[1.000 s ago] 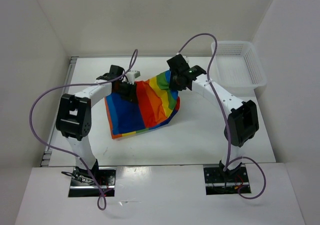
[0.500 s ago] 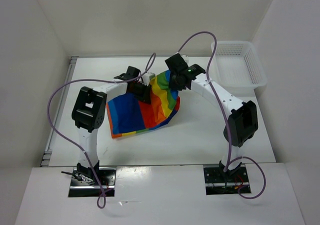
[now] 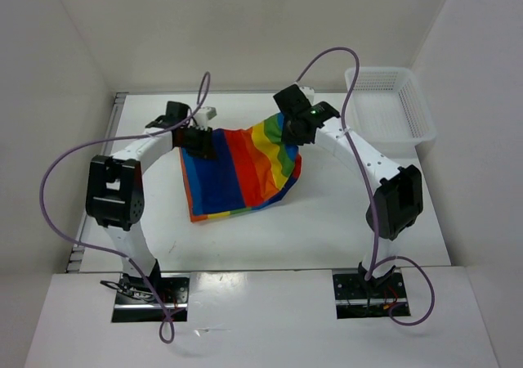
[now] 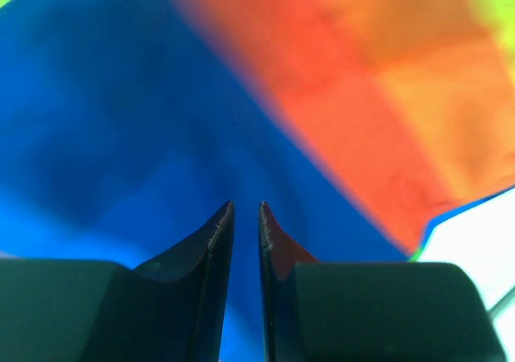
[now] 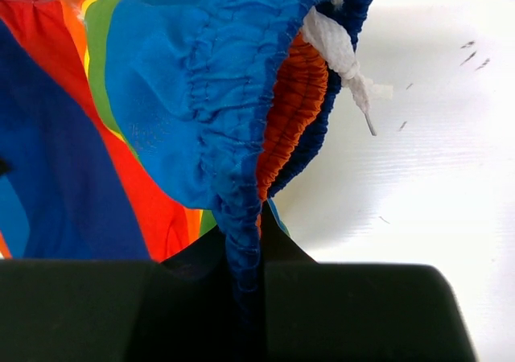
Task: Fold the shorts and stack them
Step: Fold the shorts
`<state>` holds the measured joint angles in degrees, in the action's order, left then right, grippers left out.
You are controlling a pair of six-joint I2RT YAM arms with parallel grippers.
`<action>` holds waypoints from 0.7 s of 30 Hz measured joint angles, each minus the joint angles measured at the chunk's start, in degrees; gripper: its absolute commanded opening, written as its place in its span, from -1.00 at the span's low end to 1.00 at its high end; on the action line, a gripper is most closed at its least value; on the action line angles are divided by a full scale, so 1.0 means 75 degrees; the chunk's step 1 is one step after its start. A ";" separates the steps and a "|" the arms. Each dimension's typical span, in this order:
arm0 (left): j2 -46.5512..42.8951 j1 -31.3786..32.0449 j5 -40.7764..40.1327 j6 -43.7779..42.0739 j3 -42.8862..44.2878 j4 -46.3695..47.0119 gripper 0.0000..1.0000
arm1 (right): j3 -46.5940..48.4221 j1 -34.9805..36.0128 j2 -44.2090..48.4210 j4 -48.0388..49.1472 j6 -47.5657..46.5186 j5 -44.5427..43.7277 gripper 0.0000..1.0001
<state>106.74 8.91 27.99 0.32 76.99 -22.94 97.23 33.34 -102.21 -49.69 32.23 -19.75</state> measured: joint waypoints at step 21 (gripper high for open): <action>0.0688 -0.0962 -0.0609 0.0006 -0.0562 0.0149 -0.51 | 0.2632 0.1005 -0.2145 -0.0356 -0.0350 0.0769 -1.00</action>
<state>111.90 1.69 23.42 0.36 72.77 -21.82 116.97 40.88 -118.30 -52.36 29.61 -13.98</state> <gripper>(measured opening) 0.252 0.103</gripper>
